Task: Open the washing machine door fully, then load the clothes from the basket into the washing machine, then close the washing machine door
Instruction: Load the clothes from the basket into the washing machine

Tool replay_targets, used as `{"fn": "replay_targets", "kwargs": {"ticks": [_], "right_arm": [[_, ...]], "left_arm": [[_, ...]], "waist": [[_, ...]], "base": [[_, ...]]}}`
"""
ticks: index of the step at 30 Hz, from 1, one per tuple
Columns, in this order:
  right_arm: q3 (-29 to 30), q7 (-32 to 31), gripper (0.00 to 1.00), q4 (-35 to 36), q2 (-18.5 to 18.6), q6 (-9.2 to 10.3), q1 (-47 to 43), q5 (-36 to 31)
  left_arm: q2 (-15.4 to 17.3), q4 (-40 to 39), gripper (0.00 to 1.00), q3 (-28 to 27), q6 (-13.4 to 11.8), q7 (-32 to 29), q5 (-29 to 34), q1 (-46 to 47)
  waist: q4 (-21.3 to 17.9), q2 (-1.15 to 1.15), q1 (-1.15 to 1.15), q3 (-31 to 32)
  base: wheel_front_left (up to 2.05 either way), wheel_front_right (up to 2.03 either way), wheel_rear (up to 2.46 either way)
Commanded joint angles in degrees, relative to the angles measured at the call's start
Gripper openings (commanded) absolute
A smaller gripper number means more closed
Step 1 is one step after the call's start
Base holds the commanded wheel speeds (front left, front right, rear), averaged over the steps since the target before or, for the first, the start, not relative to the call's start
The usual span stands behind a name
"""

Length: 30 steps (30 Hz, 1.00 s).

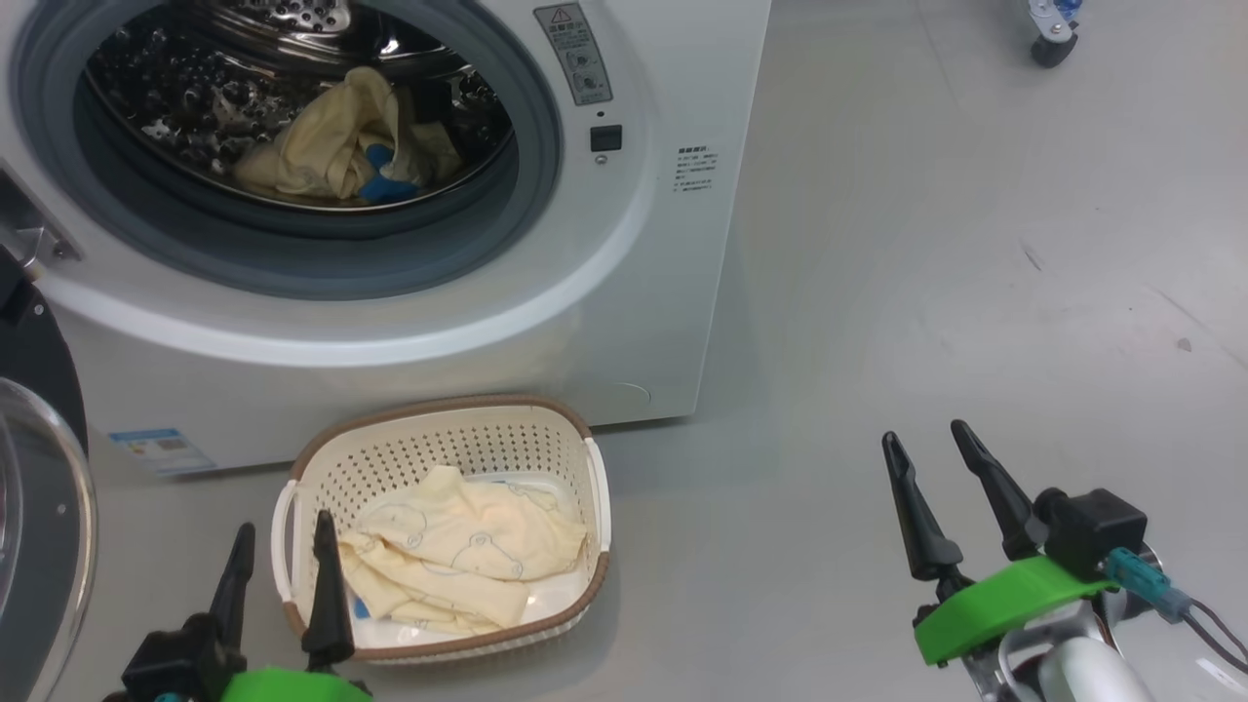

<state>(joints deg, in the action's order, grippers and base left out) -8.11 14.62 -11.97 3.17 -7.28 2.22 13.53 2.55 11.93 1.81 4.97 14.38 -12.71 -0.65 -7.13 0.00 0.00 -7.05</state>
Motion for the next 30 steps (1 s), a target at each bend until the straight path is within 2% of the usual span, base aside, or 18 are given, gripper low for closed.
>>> {"fn": "replay_targets", "kwargs": {"ticks": [1,12,30], "right_arm": [[-0.87,0.38,1.00,2.01,0.92,-0.21,-0.03,-0.39],[-0.16,0.38,1.00,2.46,1.03,-0.21,-1.51,-0.54],[-1.95,0.38,1.00,1.96,2.29,-0.21,-2.79,-0.37]], "left_arm": [[0.33,-3.20,1.00,-2.50,-0.10,0.62,-0.46,-0.05],[0.33,-7.64,1.00,-4.39,-1.40,0.62,-2.90,-4.21],[0.33,-8.07,1.00,-4.60,-2.01,0.62,-3.82,-6.29]], "waist": [[-0.13,0.00,0.00,0.57],[-0.45,0.00,0.00,2.18],[-0.06,0.00,0.00,4.83]], "base": [[0.00,0.00,0.00],[0.00,0.00,0.00],[0.00,0.00,0.00]]}}
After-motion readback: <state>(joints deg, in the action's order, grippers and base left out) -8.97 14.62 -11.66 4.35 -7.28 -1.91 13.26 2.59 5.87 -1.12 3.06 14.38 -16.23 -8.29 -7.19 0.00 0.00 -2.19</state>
